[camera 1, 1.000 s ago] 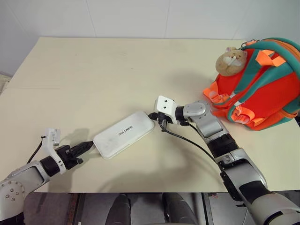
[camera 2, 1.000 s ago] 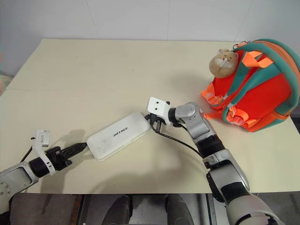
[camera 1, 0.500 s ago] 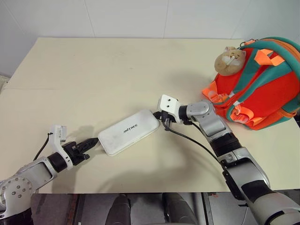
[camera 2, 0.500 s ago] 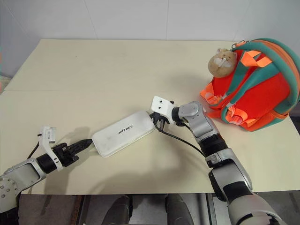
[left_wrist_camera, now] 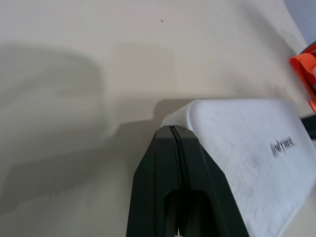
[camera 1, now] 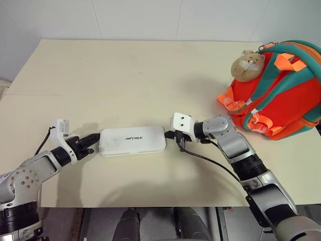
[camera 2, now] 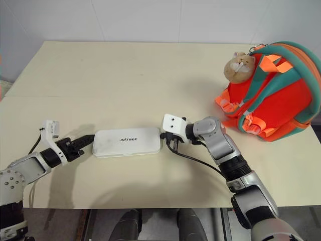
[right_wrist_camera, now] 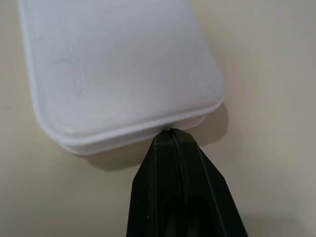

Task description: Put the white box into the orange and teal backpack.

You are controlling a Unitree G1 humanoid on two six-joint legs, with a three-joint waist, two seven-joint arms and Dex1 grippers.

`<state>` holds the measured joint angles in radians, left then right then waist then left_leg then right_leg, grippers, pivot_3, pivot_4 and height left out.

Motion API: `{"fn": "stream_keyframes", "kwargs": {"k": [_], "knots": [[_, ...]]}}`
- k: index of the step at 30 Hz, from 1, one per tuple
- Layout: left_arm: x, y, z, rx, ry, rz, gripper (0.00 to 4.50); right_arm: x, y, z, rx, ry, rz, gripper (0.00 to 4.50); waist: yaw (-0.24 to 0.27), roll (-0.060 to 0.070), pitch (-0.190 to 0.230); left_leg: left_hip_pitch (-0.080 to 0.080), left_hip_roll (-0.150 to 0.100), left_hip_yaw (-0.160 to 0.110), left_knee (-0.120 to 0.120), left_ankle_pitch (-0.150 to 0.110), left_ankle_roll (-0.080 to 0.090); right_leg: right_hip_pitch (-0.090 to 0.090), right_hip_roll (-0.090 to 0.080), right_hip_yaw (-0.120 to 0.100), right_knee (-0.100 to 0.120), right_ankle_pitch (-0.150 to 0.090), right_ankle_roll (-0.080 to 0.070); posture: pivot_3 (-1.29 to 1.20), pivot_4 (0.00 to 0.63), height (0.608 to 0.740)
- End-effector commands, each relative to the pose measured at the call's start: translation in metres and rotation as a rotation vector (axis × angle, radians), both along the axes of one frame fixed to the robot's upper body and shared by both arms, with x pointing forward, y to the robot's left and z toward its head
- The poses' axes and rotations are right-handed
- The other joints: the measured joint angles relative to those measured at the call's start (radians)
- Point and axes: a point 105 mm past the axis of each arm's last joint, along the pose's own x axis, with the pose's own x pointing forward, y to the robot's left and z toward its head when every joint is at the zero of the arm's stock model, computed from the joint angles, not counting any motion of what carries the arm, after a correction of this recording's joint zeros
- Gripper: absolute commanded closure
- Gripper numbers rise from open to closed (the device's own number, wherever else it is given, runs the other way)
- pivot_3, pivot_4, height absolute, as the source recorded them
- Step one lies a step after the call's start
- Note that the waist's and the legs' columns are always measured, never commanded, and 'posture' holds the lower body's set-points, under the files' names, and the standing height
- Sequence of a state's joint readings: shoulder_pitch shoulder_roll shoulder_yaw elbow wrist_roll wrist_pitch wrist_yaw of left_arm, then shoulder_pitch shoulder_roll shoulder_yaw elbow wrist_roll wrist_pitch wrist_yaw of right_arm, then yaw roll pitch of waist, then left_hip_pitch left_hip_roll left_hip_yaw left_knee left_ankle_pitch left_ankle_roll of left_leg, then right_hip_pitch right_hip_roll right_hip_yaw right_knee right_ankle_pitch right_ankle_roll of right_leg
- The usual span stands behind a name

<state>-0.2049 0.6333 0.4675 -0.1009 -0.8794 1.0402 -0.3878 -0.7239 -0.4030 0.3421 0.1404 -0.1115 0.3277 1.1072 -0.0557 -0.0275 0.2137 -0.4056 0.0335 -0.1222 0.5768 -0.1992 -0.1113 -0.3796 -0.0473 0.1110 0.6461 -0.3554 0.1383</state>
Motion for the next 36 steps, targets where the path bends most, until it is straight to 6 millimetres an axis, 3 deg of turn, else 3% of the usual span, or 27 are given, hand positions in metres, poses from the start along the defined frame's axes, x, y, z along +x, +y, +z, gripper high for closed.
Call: {"fn": "stream_keyframes", "kwargs": {"k": [1, 15, 23, 31, 36], "knots": [[0.003, -0.015, 0.008, -0.012, -0.039, -0.09, 4.49, -0.018, 0.011, 0.012, 0.03, -0.009, 0.087, 4.49, 0.0, 0.0, 0.0, 0.0, 0.0, 0.0, 0.0, 0.0, 0.0, 0.0, 0.0, 0.0, 0.0, 0.0, 0.0, 0.0, 0.15, 0.74], [0.01, -0.032, 0.004, 0.025, -0.01, -0.203, 4.49, -0.041, -0.007, 0.011, -0.008, 0.052, 0.086, 4.49, 0.002, 0.0, 0.0, 0.0, 0.0, 0.0, 0.0, 0.0, 0.0, 0.0, 0.0, 0.0, -0.001, 0.0, 0.0, 0.0, 0.15, 0.74], [0.004, -0.045, 0.005, 0.063, 0.008, -0.285, 4.49, -0.044, -0.013, 0.009, -0.015, 0.059, 0.063, 4.49, 0.001, 0.0, 0.0, 0.0, 0.0, 0.0, 0.0, 0.0, 0.0, 0.0, 0.0, 0.0, -0.001, 0.0, 0.0, 0.0, 0.15, 0.74], [-0.006, -0.043, 0.003, 0.101, 0.042, -0.3, 4.49, -0.032, -0.024, 0.009, -0.035, 0.032, 0.009, 4.49, 0.001, 0.0, 0.0, 0.0, 0.0, 0.0, 0.0, 0.0, 0.001, 0.0, 0.0, 0.0, -0.001, 0.0, 0.0, 0.0, 0.15, 0.74], [-0.005, -0.027, -0.008, 0.156, 0.062, -0.233, 4.49, -0.032, -0.025, 0.008, -0.039, 0.029, 0.013, 4.49, 0.002, 0.0, 0.0, 0.0, 0.0, 0.0, 0.0, 0.0, 0.001, 0.0, 0.0, 0.0, -0.001, 0.0, 0.0, 0.0, 0.15, 0.74]]}}
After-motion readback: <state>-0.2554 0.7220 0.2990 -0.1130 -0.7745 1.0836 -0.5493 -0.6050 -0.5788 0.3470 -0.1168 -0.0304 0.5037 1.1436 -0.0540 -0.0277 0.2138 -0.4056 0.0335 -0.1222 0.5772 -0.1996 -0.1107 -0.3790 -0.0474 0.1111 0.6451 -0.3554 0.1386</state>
